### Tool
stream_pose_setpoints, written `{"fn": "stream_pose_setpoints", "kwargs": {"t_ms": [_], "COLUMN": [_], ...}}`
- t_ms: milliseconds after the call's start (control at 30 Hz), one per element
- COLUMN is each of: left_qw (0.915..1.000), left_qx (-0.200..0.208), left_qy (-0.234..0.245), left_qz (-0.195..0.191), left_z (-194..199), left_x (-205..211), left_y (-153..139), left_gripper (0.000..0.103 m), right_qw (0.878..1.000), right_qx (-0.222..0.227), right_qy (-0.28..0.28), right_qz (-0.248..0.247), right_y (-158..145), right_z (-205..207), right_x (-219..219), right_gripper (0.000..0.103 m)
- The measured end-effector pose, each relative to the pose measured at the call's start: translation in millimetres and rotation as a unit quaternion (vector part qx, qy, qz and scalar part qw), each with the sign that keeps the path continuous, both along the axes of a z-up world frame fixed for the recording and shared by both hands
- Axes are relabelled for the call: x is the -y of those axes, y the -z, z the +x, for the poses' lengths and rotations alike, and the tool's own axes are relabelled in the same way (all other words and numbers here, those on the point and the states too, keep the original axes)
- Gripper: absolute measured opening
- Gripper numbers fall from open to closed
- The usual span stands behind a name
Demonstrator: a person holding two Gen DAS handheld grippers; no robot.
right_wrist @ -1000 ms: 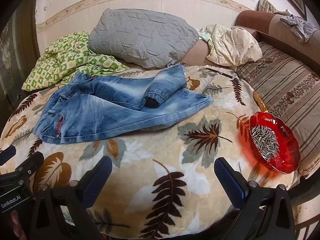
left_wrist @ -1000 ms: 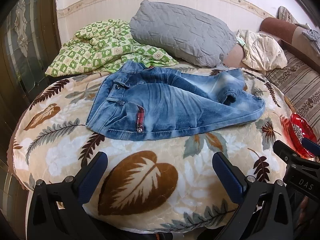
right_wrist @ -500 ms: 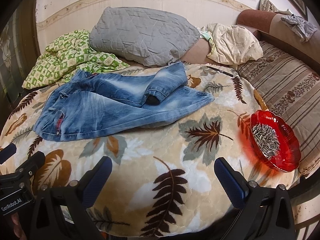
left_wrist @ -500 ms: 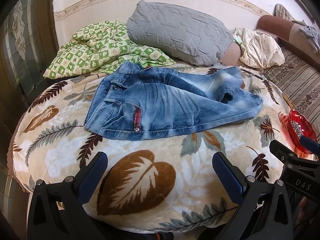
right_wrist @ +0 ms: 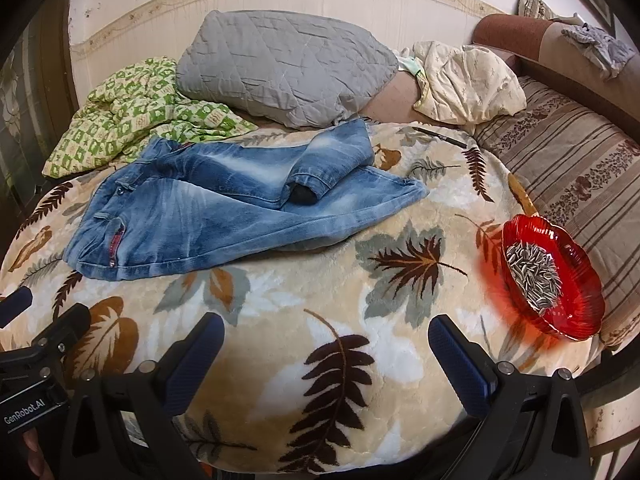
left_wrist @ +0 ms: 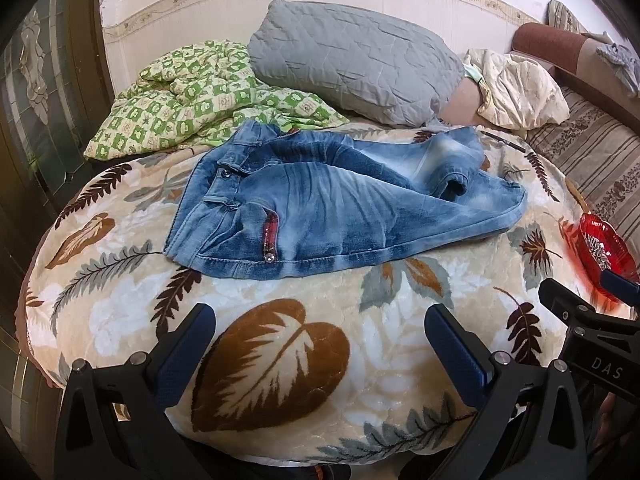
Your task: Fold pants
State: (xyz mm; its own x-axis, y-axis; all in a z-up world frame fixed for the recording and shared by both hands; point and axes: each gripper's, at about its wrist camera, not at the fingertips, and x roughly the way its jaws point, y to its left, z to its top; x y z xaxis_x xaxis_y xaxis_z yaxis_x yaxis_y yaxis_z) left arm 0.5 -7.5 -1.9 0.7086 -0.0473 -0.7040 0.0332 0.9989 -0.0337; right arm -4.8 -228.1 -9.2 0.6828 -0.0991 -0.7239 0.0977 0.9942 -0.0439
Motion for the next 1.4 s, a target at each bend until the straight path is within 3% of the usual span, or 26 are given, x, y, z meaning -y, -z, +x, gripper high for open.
{"fn": "stream_pose_setpoints", "kwargs": {"t_ms": [333, 600, 800, 933, 1033, 1167, 1233, 1333, 1400], "left_qw": [0.9992, 0.9972, 0.9852, 0.9778, 0.9696, 0.9633, 0.9610, 0.9577, 0.9550], "left_qx": [0.000, 0.011, -0.014, -0.031, -0.029, -0.066, -0.064, -0.066, -0.072], "left_qy": [0.015, 0.074, 0.171, 0.200, 0.214, 0.236, 0.242, 0.248, 0.255], "left_qz": [0.038, 0.001, 0.009, 0.057, 0.114, 0.110, 0.117, 0.131, 0.133], "left_z": [11, 43, 81, 104, 118, 143, 149, 157, 162], "left_x": [13, 32, 76, 110, 128, 123, 119, 114, 114], "left_y": [-2, -19, -16, -4, 12, 31, 37, 47, 54], "left_gripper": [0.103, 0.103, 0.103, 0.103, 0.103, 0.103, 0.103, 0.102, 0.094], "right_qw": [1.000, 0.999, 0.998, 0.998, 0.997, 0.994, 0.992, 0.989, 0.987], "right_qx": [-0.011, -0.012, 0.010, -0.018, -0.031, -0.050, -0.070, -0.090, -0.103], "right_qy": [0.004, -0.018, -0.020, -0.011, -0.002, 0.001, 0.007, 0.023, 0.036], "right_qz": [0.005, 0.025, 0.056, 0.065, 0.074, 0.092, 0.108, 0.113, 0.119], "right_y": [4, -6, -20, -17, -14, -1, 12, 30, 43], "right_z": [7, 25, 59, 96, 124, 158, 177, 194, 204], "right_x": [7, 31, 82, 110, 127, 144, 153, 163, 170], "right_gripper": [0.103, 0.103, 0.103, 0.103, 0.103, 0.098, 0.090, 0.087, 0.087]}}
